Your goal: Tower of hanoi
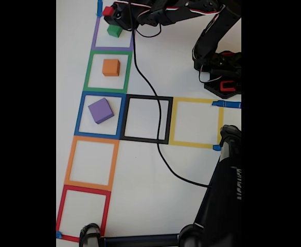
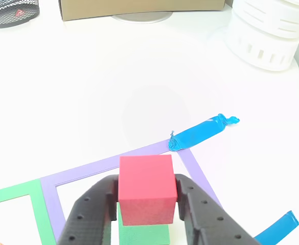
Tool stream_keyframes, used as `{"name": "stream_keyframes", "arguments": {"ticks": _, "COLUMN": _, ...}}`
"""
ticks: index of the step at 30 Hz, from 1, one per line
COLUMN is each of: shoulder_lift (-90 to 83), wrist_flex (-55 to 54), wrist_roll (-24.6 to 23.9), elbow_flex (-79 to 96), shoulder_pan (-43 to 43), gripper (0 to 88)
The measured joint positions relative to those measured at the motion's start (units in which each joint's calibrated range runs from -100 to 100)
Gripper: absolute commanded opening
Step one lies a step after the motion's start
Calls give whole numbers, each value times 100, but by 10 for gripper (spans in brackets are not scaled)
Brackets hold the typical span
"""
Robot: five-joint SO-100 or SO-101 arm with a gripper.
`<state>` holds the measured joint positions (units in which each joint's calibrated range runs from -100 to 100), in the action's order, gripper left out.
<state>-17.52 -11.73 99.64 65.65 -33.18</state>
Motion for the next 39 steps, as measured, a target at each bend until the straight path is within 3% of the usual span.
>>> {"name": "stream_keyframes", "arguments": {"ticks": 9, "shoulder_lift": 1182, "wrist_flex": -1370, "wrist_roll": 36, "elbow_flex": -9, "shoulder_pan": -199, "gripper": 39}}
{"name": "stream_keyframes", "arguments": {"ticks": 39, "shoulder_lift": 2288, "wrist_flex": -2950, "wrist_roll": 0, "elbow_flex": 212, "shoulder_pan": -35, "gripper": 41}}
